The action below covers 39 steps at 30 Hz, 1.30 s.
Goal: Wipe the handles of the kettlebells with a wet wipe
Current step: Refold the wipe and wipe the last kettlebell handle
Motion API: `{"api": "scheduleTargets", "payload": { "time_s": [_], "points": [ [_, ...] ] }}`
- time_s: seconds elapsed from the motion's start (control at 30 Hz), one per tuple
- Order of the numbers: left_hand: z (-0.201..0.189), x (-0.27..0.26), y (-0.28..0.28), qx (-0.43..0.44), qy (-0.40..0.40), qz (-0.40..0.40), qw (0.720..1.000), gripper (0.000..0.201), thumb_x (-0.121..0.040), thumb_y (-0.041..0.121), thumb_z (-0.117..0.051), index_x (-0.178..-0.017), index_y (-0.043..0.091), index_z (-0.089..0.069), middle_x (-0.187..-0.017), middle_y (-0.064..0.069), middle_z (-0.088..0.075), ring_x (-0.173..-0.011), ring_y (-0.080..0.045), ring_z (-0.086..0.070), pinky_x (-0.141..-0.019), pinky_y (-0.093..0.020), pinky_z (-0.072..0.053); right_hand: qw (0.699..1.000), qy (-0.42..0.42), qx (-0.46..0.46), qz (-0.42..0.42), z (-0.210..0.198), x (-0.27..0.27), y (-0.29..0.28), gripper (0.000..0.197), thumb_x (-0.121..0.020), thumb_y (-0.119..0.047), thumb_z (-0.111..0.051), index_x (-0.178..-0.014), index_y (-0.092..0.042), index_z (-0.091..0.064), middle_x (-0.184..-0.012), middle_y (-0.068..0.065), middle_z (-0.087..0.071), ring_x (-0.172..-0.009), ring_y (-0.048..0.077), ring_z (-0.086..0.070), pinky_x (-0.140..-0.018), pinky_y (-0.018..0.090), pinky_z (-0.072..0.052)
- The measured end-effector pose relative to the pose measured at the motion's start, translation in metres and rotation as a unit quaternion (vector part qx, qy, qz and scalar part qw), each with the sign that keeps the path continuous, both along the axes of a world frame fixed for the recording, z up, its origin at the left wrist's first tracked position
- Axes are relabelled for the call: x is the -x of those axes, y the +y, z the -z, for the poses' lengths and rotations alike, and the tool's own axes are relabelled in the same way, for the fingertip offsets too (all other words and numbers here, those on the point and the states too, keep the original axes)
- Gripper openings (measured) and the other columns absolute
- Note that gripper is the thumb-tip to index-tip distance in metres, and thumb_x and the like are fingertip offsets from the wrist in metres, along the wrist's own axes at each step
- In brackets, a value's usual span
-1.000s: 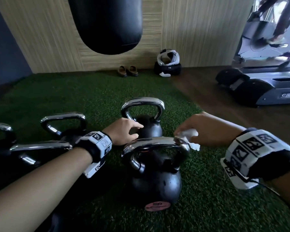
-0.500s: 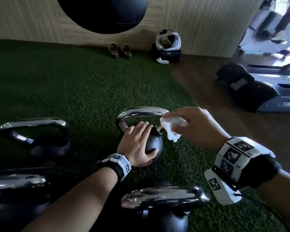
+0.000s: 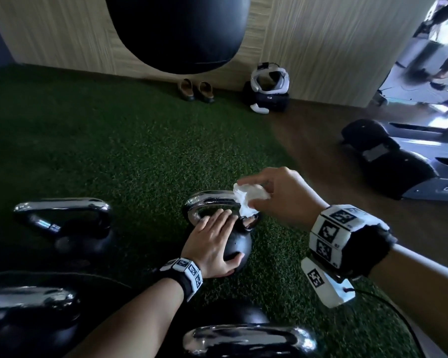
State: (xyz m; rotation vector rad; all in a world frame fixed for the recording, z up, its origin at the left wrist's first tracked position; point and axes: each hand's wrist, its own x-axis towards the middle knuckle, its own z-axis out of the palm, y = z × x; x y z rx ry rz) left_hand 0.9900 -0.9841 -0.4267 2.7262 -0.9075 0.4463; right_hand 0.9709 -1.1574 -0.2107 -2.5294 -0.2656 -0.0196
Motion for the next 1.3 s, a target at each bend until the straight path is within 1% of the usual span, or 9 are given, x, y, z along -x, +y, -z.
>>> {"api": "scheduleTargets", "payload": {
  "time_s": [0.17,0.3,0.5,0.6,0.73,0.8,0.97,1.13,1.3],
  "points": [
    [0.002,0.001,-0.001,-0.005,-0.013,-0.01,1.0,0.093,-0.082,0.07,-0.054,-0.155,0.013,-0.042,-0.163,-0.007,-0.04,-0.151,-0.023,-0.036,-0.12,-0.046,-0.034,0.998,-0.052,-0.003,-0.018,0.013,-0.008,-0.007,0.031,-0.086,-0.016,-0.079,-0.114,-0.028,-0.078,-0.103,-0.015,-0.075,-0.085,-0.012,-0.06,-0.074,-0.002,-0.044],
    [0.003,0.0,0.0,-0.003,-0.029,-0.015,0.999,0.092,-0.082,0.068,-0.056,-0.155,0.014,-0.043,-0.163,-0.006,-0.04,-0.151,-0.022,-0.036,-0.12,-0.045,-0.033,0.995,-0.088,-0.009,-0.048,0.007,-0.015,-0.008,0.026,-0.086,-0.018,-0.08,-0.11,-0.027,-0.076,-0.096,-0.016,-0.074,-0.085,-0.008,-0.064,-0.076,0.011,-0.052],
    [0.005,0.001,-0.001,-0.008,-0.031,-0.021,0.999,0.092,-0.083,0.069,-0.055,-0.156,0.015,-0.041,-0.165,-0.004,-0.035,-0.154,-0.02,-0.032,-0.121,-0.044,-0.031,0.985,-0.172,0.003,-0.029,0.033,-0.02,-0.004,0.022,-0.089,-0.012,-0.074,-0.111,-0.018,-0.076,-0.11,-0.004,-0.069,-0.096,0.007,-0.062,-0.082,0.013,-0.041],
    [0.005,0.001,-0.002,-0.006,-0.036,-0.026,0.999,0.091,-0.083,0.068,-0.056,-0.155,0.015,-0.043,-0.164,-0.004,-0.038,-0.153,-0.02,-0.033,-0.121,-0.045,-0.033,0.982,-0.182,-0.019,-0.052,0.047,-0.022,0.004,0.022,-0.091,-0.014,-0.073,-0.111,-0.019,-0.078,-0.106,-0.003,-0.072,-0.095,0.011,-0.066,-0.08,0.004,-0.037],
    [0.003,0.002,-0.003,-0.008,-0.044,-0.026,0.999,0.09,-0.081,0.067,-0.059,-0.15,0.012,-0.047,-0.158,-0.008,-0.045,-0.149,-0.023,-0.04,-0.119,-0.046,-0.036,0.98,-0.178,-0.016,-0.083,0.056,-0.022,0.015,0.024,-0.092,-0.007,-0.071,-0.113,-0.015,-0.078,-0.097,0.005,-0.067,-0.091,0.025,-0.064,-0.081,0.034,-0.054],
    [0.003,0.002,-0.003,-0.008,-0.043,-0.028,0.999,0.089,-0.081,0.068,-0.059,-0.15,0.013,-0.047,-0.159,-0.007,-0.045,-0.149,-0.023,-0.039,-0.119,-0.046,-0.036,0.982,-0.172,0.012,-0.083,0.059,-0.017,0.013,0.019,-0.093,-0.005,-0.068,-0.108,-0.012,-0.079,-0.091,0.007,-0.062,-0.083,0.026,-0.06,-0.074,0.039,-0.055],
    [0.004,0.003,-0.003,-0.022,-0.02,-0.035,0.999,0.091,-0.085,0.07,-0.053,-0.157,0.016,-0.039,-0.166,-0.003,-0.034,-0.154,-0.019,-0.03,-0.123,-0.044,-0.029,0.989,-0.137,0.041,-0.03,0.057,-0.007,-0.018,0.026,-0.097,-0.004,-0.064,-0.117,-0.014,-0.076,-0.094,-0.003,-0.055,-0.074,0.007,-0.053,-0.064,0.006,-0.042],
    [0.005,0.003,-0.003,-0.02,-0.022,-0.033,0.999,0.091,-0.085,0.07,-0.053,-0.157,0.017,-0.039,-0.166,-0.003,-0.034,-0.154,-0.02,-0.031,-0.123,-0.043,-0.028,0.985,-0.159,0.051,-0.039,0.063,-0.006,-0.015,0.026,-0.093,0.003,-0.063,-0.113,-0.007,-0.076,-0.097,0.001,-0.058,-0.082,0.018,-0.06,-0.071,0.015,-0.044],
    [0.006,0.003,-0.003,-0.017,-0.02,-0.029,0.999,0.09,-0.086,0.07,-0.052,-0.157,0.016,-0.039,-0.166,-0.002,-0.033,-0.154,-0.019,-0.031,-0.124,-0.042,-0.026,0.994,-0.068,-0.03,0.076,0.077,-0.001,-0.043,0.023,-0.094,-0.001,-0.066,-0.111,-0.01,-0.078,-0.088,-0.007,-0.065,-0.068,-0.002,-0.054,-0.06,-0.001,-0.043]
  ]
}}
